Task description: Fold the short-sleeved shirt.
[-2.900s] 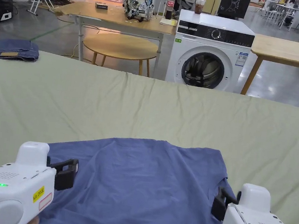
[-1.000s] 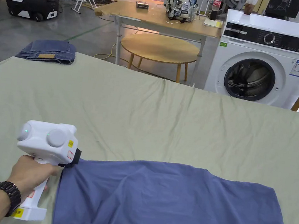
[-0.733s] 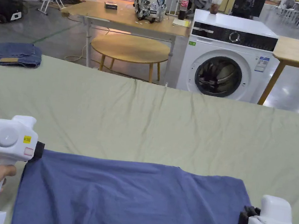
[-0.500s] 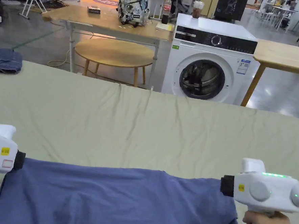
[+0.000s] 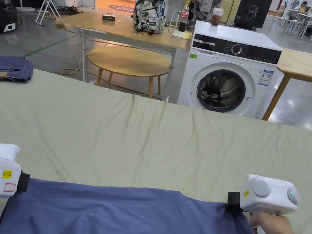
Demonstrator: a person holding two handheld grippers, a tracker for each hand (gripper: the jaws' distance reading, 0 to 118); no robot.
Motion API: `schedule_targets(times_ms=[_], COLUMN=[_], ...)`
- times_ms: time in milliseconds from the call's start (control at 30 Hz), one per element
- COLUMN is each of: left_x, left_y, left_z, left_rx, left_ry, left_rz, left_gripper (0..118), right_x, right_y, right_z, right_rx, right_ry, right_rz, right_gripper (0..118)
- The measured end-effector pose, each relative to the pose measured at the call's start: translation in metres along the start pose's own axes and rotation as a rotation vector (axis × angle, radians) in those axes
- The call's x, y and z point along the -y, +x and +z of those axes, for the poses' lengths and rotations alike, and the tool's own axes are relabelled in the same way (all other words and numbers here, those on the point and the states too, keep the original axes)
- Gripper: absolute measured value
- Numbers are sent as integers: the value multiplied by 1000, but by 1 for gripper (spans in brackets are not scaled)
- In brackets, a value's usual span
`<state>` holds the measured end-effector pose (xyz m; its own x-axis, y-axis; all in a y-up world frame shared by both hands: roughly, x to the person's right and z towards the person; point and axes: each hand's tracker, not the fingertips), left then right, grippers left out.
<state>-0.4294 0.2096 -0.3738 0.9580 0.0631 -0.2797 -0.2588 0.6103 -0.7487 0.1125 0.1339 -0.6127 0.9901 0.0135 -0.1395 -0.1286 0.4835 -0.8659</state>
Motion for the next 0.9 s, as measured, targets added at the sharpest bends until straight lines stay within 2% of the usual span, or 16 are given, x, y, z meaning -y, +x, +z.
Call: schedule_targets(times_ms=[33,100,133,167,267,367,467,500,667,900], left_x=[0,1,1,1,2,1,-8,-12,-35,-74], left_y=[0,-1,-1,-1,0,-1,-4,-5,-5,5], left_z=[0,-1,-2,-3,-5,2,16,22,69,153], left_rx=[-2,-6,-8,-10,-10,-9,-10,-5,31,77], left_ry=[-2,-6,-7,-9,-13,4,37,45,137,294], left_rz=[0,1,1,-1,-1,-3,-13,-11,-36,-56], left_gripper=[0,0,0,0,0,0,0,0,0,0], right_x=[0,3,5,8,13,22,28,19,22,28], right_y=[0,-5,-7,-9,-13,-16,-9,7,19,37], right_z=[1,11,13,16,26,59,101,89,162,265], right_rx=[-1,-7,-15,-27,-10,-13,-17,-16,8,45], right_ry=[2,24,29,45,69,168,261,286,429,644], right_rz=[-3,2,9,11,42,20,17,14,34,-19], right_gripper=[65,32,6,0,0,0,0,0,0,0])
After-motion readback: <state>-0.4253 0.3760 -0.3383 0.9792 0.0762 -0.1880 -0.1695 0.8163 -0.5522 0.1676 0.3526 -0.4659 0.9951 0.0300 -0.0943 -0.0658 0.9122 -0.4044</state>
